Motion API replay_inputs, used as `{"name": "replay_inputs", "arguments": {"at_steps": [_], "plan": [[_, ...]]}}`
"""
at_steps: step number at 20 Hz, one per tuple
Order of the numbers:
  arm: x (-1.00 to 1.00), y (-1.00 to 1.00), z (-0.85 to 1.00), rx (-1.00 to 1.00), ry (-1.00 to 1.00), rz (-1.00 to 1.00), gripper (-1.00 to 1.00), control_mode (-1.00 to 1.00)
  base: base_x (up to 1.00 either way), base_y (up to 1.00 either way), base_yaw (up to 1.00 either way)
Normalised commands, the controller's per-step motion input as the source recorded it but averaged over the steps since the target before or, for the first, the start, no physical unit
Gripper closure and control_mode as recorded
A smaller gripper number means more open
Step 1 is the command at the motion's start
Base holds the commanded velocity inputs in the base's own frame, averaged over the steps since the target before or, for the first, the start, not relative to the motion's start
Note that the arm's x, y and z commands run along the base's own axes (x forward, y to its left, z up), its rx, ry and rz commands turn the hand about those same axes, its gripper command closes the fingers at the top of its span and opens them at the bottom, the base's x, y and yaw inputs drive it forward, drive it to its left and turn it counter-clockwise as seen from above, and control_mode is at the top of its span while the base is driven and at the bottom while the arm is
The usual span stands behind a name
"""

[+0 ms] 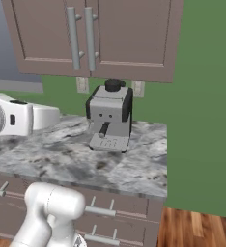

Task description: Close all open cabinet doors.

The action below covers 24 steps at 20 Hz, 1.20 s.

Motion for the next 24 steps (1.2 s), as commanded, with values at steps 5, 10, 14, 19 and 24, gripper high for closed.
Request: {"name": "replay_inputs", "arguments": {"at_steps": [5,10,14,19,24], "plan": [[-0.07,0.09,-0.05,0.0,0.09,0.02,-1.0,1.0,-0.06,0.04,0.0],[0.0,0.0,0.0,0.0,0.0,0.0,-1.0,1.0,-0.78,0.46,0.0],[0.0,0.0,0.0,0.0,0.0,0.0,-1.0,1.0,-0.51,0.93,0.0],[0.0,0.0,0.0,0.0,0.0,0.0,-1.0,1.0,-0.12,1.0,0.0],[0.0,0.0,0.0,0.0,0.0,0.0,-1.0,1.0,0.0,1.0,0.0]]}}
